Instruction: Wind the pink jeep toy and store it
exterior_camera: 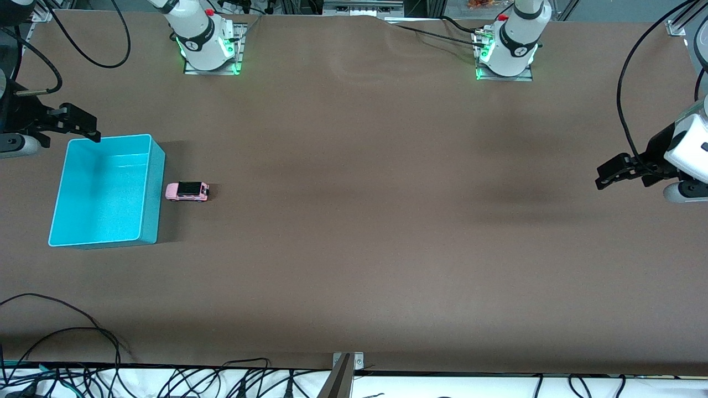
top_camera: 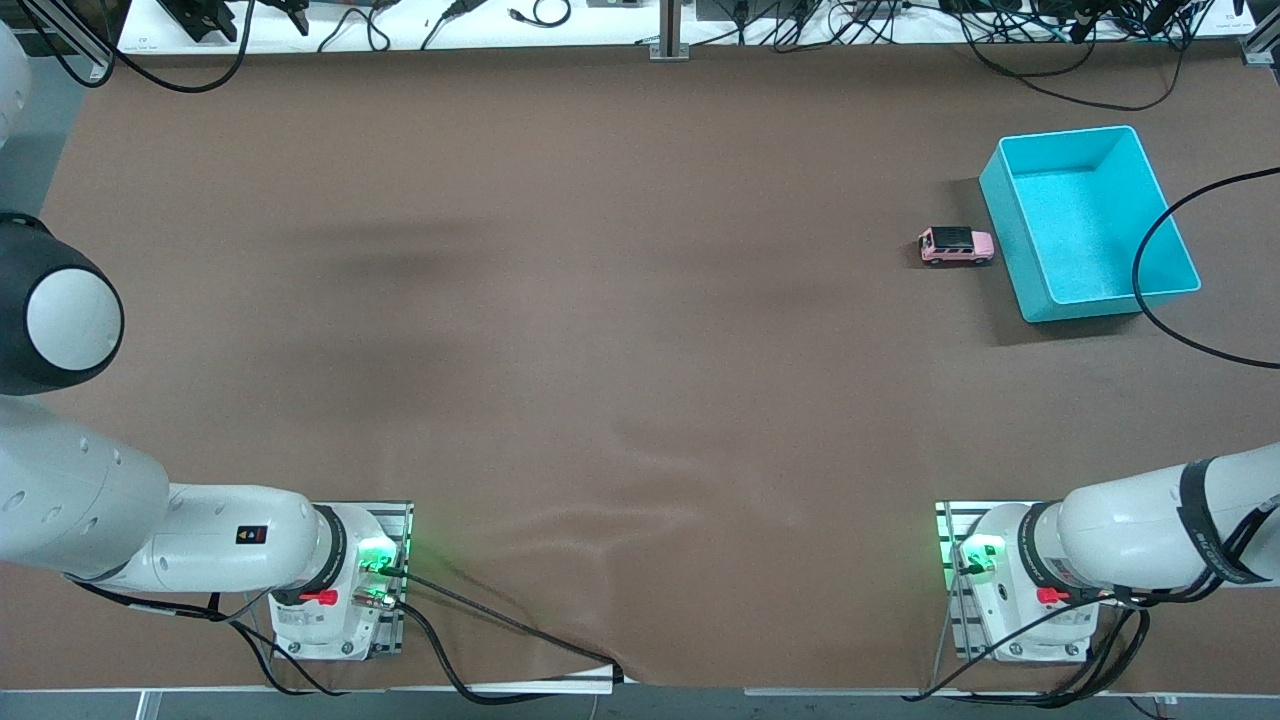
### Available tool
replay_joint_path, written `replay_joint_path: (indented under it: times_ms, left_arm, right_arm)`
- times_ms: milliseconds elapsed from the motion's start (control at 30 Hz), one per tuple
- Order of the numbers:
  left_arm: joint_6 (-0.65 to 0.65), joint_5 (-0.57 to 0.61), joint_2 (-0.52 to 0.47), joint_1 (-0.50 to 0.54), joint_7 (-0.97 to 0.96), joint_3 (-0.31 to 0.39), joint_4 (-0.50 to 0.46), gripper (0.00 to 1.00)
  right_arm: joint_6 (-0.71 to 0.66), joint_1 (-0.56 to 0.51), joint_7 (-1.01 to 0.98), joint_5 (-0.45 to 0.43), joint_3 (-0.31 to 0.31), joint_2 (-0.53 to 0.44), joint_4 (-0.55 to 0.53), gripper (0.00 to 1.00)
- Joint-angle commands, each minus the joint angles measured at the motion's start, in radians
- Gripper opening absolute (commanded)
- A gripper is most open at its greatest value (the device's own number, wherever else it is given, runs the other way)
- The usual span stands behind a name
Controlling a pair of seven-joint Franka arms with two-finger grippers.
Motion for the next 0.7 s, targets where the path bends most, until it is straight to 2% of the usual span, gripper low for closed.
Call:
replay_joint_path:
  times_ms: [0, 167, 300, 667]
  left_arm:
    - [-0.007, -0.024, -0.039, -0.078, 0.011, 0.074, -0.035, 1.0]
    - [-0.007, -0.03, -0.051, -0.071, 0.011, 0.072, -0.044, 1.0]
    - [-0.009, -0.066, -0.051, -0.06, 0.011, 0.074, -0.042, 1.0]
    - [-0.009, -0.066, -0.045, -0.057, 0.012, 0.074, -0.042, 1.0]
  right_arm:
    - [-0.019, -0.004, 0.008, 0.022, -0.004, 0.002, 0.014, 1.0]
    - [-0.019, -0.015, -0.005, 0.059, -0.012, 0.011, 0.014, 1.0]
    - [-0.022, -0.009, 0.008, 0.058, -0.007, 0.009, 0.008, 1.0]
    - [-0.049, -0.007, 0.06, 0.054, -0.003, 0.019, 0.002, 1.0]
